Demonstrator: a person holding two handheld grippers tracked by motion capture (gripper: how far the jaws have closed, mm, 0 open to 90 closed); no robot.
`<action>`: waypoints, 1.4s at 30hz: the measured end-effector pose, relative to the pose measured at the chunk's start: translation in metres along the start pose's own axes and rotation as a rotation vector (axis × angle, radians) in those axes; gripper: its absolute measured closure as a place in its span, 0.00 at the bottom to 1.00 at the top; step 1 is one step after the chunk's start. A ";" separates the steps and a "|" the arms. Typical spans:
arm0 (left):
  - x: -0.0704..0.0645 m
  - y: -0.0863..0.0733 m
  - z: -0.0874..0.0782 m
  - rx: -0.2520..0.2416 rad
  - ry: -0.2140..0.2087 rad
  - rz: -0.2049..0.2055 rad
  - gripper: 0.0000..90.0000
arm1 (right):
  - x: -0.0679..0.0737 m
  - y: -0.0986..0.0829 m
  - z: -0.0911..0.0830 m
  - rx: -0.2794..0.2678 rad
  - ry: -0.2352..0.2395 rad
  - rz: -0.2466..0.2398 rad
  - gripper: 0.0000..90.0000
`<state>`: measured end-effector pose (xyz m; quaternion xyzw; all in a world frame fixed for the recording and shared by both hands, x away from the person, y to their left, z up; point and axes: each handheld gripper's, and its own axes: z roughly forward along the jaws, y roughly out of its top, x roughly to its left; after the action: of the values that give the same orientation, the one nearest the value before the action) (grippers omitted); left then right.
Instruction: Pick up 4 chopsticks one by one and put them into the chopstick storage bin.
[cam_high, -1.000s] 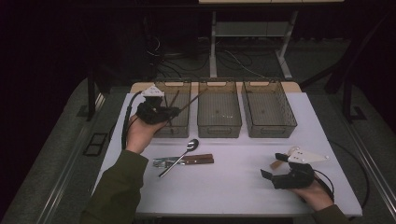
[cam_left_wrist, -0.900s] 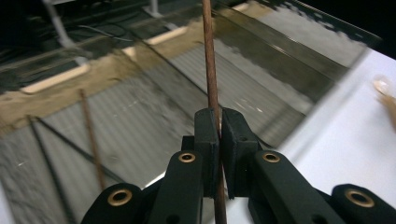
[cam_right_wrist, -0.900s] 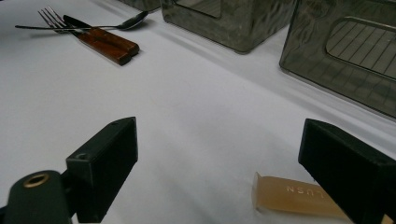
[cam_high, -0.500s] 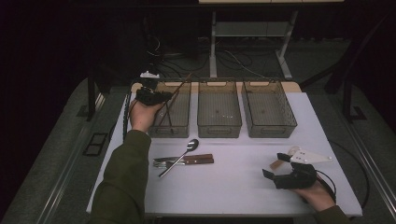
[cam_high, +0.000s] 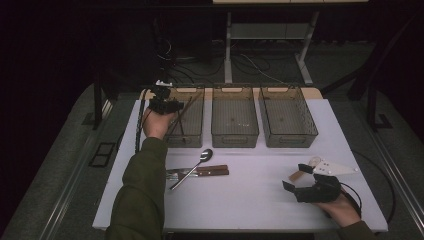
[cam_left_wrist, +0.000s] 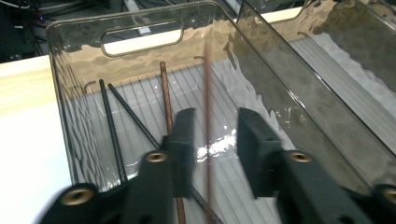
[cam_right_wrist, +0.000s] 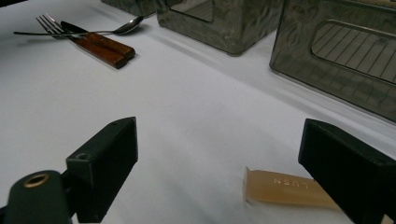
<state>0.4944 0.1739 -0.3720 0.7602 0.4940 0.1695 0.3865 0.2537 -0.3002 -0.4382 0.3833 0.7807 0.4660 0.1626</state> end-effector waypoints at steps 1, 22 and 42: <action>0.000 0.000 -0.001 0.002 0.009 0.000 0.67 | 0.000 0.000 0.000 -0.001 -0.001 0.000 0.12; -0.040 -0.008 -0.054 -0.079 -0.200 0.131 0.40 | 0.000 0.000 0.000 0.002 -0.004 0.001 0.12; -0.089 -0.057 -0.086 -0.135 -0.288 0.225 0.32 | 0.000 -0.002 -0.003 0.008 -0.013 0.004 0.12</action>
<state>0.3638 0.1437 -0.3484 0.7994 0.3331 0.1337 0.4817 0.2505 -0.3024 -0.4385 0.3885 0.7808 0.4606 0.1654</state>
